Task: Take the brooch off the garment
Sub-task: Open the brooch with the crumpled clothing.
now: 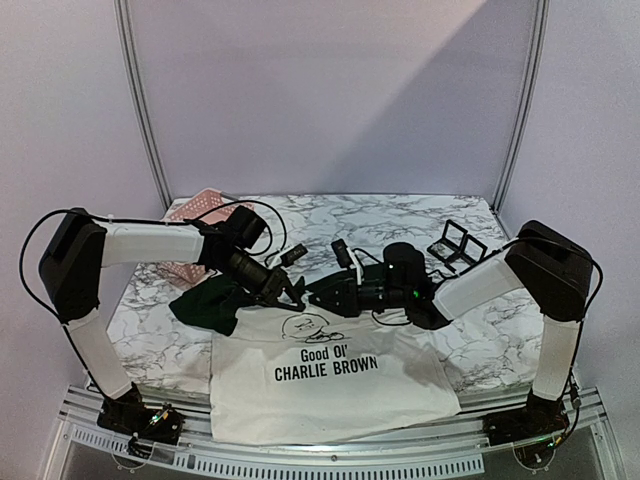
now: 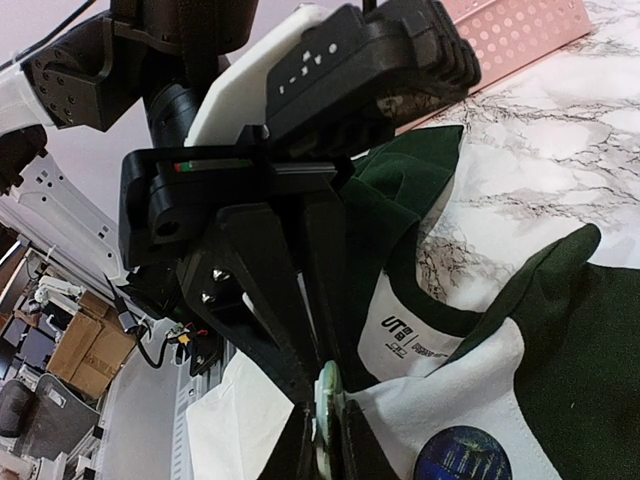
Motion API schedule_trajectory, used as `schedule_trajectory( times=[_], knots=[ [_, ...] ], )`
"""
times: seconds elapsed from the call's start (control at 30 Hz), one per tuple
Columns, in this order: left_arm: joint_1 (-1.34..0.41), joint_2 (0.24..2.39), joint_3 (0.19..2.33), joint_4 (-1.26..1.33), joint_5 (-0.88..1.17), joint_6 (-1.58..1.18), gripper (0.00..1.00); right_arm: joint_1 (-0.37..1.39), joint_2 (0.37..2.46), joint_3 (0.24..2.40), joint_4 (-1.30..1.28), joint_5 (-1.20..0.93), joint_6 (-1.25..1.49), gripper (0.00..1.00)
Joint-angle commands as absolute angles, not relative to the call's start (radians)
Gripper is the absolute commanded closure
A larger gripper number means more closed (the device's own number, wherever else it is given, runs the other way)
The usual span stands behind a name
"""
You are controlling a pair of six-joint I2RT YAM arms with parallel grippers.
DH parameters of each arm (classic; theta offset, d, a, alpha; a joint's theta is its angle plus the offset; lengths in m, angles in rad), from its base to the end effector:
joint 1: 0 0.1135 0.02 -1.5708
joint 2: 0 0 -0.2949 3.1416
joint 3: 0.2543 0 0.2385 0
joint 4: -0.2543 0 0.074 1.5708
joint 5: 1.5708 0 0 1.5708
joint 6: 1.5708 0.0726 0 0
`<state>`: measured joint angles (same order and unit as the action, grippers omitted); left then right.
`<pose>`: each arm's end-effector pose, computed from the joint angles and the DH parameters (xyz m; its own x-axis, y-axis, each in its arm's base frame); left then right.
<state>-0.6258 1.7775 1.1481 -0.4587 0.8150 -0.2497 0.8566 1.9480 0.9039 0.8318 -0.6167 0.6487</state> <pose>0.2608 -0.2536 0.2051 -0.8626 0.4143 -0.2905 0.4772 0.4751 -0.7393 0.2478 0.3500 0.1902 -0.7061 -0.0621 -0.7054 -0.7029 0.1816 0.6877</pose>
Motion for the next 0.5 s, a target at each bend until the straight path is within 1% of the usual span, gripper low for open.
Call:
schedule_trajectory(
  times=[0.0,0.2,0.47],
  knots=[
    [-0.630,1.766,1.157,-0.406,0.764,-0.247,1.00,0.884,1.968,0.936,0.828,-0.668,0.637,0.92],
    [-0.630,1.764,1.157,-0.403,0.763,-0.247,1.00,0.884,1.970,0.951,0.783,-0.632,0.625,0.98],
    [-0.630,1.758,1.155,-0.399,0.765,-0.247,1.00,0.892,1.983,0.974,0.694,-0.565,0.610,1.00]
  ],
)
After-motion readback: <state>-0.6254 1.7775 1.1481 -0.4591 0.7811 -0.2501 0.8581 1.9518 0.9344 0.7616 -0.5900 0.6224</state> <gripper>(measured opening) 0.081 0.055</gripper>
